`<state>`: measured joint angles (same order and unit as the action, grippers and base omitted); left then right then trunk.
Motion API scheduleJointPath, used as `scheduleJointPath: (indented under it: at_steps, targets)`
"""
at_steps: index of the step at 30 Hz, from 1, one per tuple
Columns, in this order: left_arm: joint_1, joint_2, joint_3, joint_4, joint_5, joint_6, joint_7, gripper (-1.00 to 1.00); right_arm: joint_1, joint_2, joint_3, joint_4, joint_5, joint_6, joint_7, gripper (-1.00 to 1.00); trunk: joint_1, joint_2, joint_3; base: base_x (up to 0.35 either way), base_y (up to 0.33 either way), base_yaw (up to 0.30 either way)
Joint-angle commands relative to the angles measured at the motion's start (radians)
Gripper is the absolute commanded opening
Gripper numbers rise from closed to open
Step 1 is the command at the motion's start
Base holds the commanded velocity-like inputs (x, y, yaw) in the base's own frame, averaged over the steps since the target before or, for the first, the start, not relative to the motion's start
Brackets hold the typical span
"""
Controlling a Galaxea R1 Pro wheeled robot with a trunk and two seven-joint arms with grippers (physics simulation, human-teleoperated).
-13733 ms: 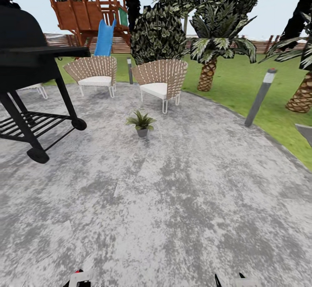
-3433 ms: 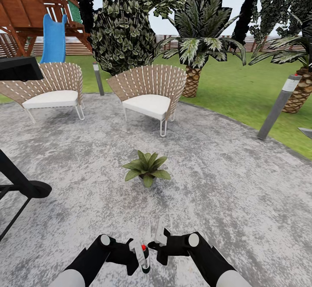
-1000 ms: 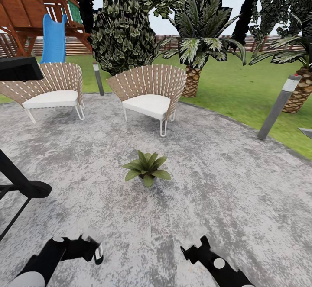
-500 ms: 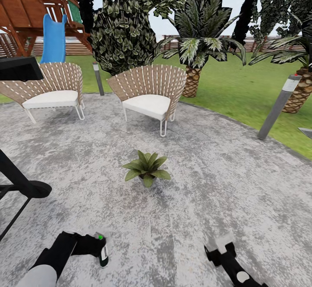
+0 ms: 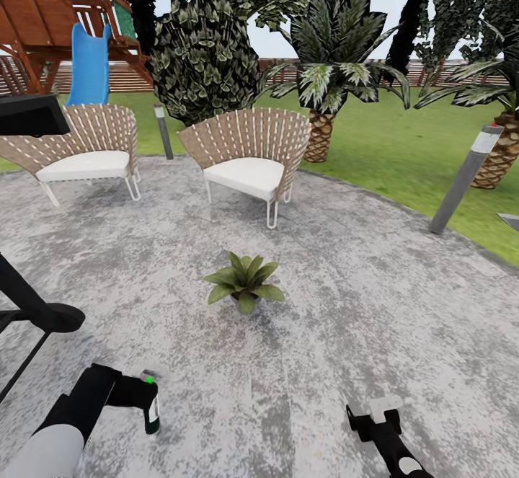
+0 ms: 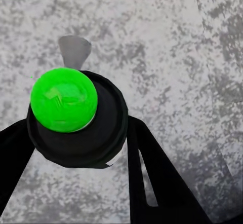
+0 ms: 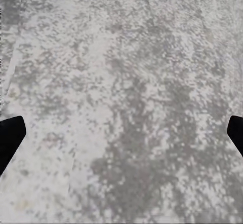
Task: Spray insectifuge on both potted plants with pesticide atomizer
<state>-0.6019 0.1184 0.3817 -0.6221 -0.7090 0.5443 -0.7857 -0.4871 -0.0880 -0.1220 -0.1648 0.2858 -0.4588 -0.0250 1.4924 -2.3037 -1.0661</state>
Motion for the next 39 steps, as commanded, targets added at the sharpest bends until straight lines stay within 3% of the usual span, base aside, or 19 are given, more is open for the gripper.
scheduleJointPath:
  at_steps: [1, 4, 7, 10, 15, 18, 19, 20, 21, 26, 27, 39]
  targets:
    - [-0.003, 0.0, 0.004, -0.02, -0.007, 0.035, -0.009, -1.0, -0.001, 0.003, -0.007, 0.001, 0.01, -0.004, -0.003, 1.0, 0.0, 0.0, -0.001, 0.284, 0.084, 0.0]
    - [-0.014, 0.001, -0.004, -0.041, -0.007, 0.086, -0.011, -1.0, -0.001, 0.004, -0.007, 0.001, 0.009, -0.003, -0.003, 1.0, 0.0, 0.0, -0.001, 0.307, 0.09, 0.0]
    - [-0.043, 0.002, -0.07, -0.05, -0.007, 0.115, -0.017, -1.0, -0.001, 0.005, -0.008, 0.002, 0.0, -0.003, -0.004, 1.0, 0.0, 0.0, -0.001, 0.326, 0.029, 0.0]
    - [-0.056, 0.003, -0.105, -0.053, -0.01, 0.121, -0.042, -1.0, -0.001, 0.003, -0.008, 0.002, -0.046, -0.002, -0.004, 1.0, 0.0, 0.0, -0.001, 0.334, 0.006, 0.0]
    - [-0.06, 0.027, -0.112, -0.054, -0.007, 0.122, -0.054, -1.0, -0.001, -0.001, -0.008, 0.002, -0.069, -0.001, -0.003, 1.0, 0.0, 0.0, -0.001, 0.337, 0.001, 0.0]
    - [-0.095, 0.041, -0.115, -0.053, -0.01, 0.122, -0.112, -1.0, -0.001, -0.002, -0.008, 0.003, -0.071, -0.001, -0.003, 1.0, 0.0, 0.0, -0.001, 0.337, 0.0, 0.0]
    - [-0.107, 0.052, -0.115, -0.053, -0.036, 0.123, -0.163, -1.0, -0.001, -0.002, -0.008, 0.005, -0.071, -0.001, -0.003, 1.0, 0.0, 0.0, -0.001, 0.337, 0.0, 0.0]
    - [-0.11, 0.055, -0.114, -0.053, -0.143, 0.124, -0.233, -1.0, -0.001, -0.001, -0.007, 0.039, -0.071, -0.001, -0.003, 1.0, 0.0, 0.0, -0.001, 0.337, -0.055, 0.0]
    - [-0.111, 0.056, -0.113, -0.055, -0.168, 0.124, -0.275, -1.0, -0.001, -0.001, -0.007, 0.045, -0.071, -0.001, -0.003, 1.0, 0.0, 0.0, -0.001, 0.336, -0.084, 0.0]
    - [-0.111, 0.06, -0.113, -0.081, -0.18, 0.124, -0.298, -1.0, -0.001, -0.001, -0.007, 0.046, -0.072, -0.001, -0.003, 1.0, 0.0, 0.0, -0.001, 0.335, -0.086, 0.0]
    - [-0.111, 0.068, -0.114, -0.088, -0.211, 0.124, -0.302, -1.0, -0.001, -0.002, -0.008, 0.048, -0.072, -0.001, -0.004, 1.0, 0.0, 0.0, -0.001, 0.338, 0.0, 0.0]
    - [-0.111, 0.078, -0.115, -0.088, -0.214, 0.123, -0.302, -1.0, -0.001, -0.002, -0.008, 0.048, -0.072, -0.001, -0.004, 1.0, 0.0, 0.0, -0.001, 0.111, 0.0, 0.0]
